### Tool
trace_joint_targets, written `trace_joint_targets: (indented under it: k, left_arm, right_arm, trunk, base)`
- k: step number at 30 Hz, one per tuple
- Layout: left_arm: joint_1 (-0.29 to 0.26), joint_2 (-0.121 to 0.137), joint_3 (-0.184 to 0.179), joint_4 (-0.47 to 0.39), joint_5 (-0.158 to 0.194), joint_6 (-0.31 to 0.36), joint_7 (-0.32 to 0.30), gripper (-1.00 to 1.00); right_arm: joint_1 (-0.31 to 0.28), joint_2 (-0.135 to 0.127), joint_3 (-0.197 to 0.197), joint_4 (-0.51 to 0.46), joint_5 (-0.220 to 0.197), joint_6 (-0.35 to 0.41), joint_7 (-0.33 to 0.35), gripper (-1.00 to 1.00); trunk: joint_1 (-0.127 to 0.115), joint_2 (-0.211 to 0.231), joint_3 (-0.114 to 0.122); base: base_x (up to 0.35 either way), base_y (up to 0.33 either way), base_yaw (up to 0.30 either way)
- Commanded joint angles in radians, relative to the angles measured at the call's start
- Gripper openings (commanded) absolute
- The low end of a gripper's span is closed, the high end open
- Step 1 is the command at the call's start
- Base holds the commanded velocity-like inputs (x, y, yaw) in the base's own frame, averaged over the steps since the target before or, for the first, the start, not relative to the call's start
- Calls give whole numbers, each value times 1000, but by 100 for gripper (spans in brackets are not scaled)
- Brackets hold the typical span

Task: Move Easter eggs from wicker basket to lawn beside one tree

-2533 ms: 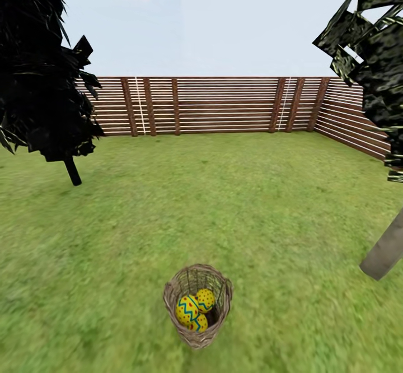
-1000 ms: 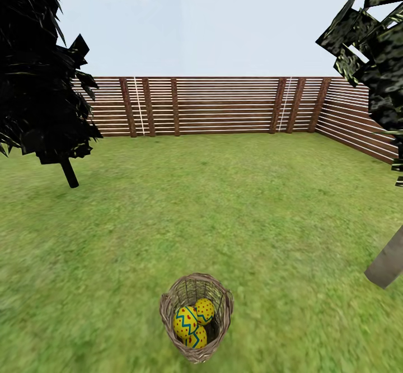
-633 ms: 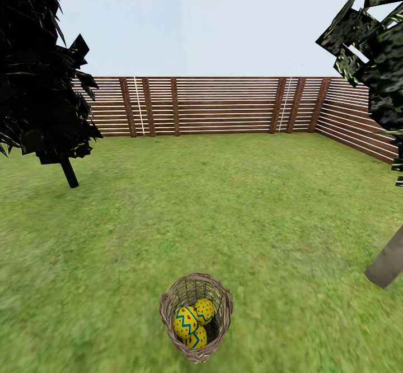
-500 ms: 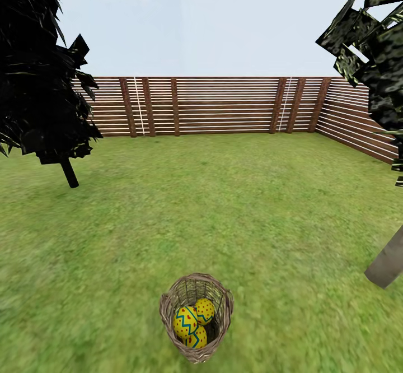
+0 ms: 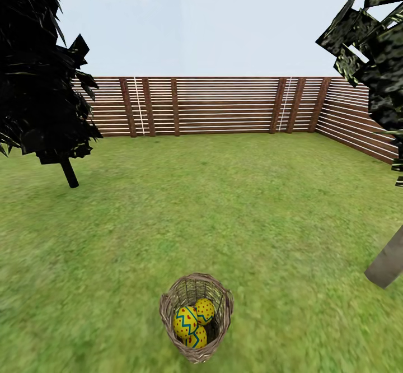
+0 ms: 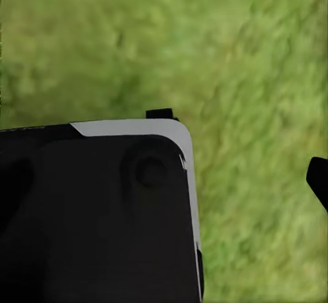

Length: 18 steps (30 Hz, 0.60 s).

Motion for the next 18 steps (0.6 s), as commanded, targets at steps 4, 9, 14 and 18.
trace_joint_targets:
  k: [4,9,14,18]
  left_arm:
    - [0,0,-8,0,-8,-3,8,100]
    - [0,-1,-8,0,-7,-2,8,100]
    - [0,0,-8,0,-6,-3,8,100]
    - [0,0,-8,0,-6,-3,8,100]
  right_arm:
    - [29,2,-3,-104,-7,-68,48,100]
    - [131,0,-21,-412,-9,-6,96,100]
    - [274,11,-81,-873,-9,210,116,100]
    - [310,18,-86,-1103,-8,402,121,100]
  trunk:
    - [0,-1,-1]
    - [0,-1,-1]
    - [0,-1,-1]
    - [0,-1,-1]
  base:
    - [0,0,0]
    - [0,0,0]
    - [0,0,0]
    - [0,0,0]
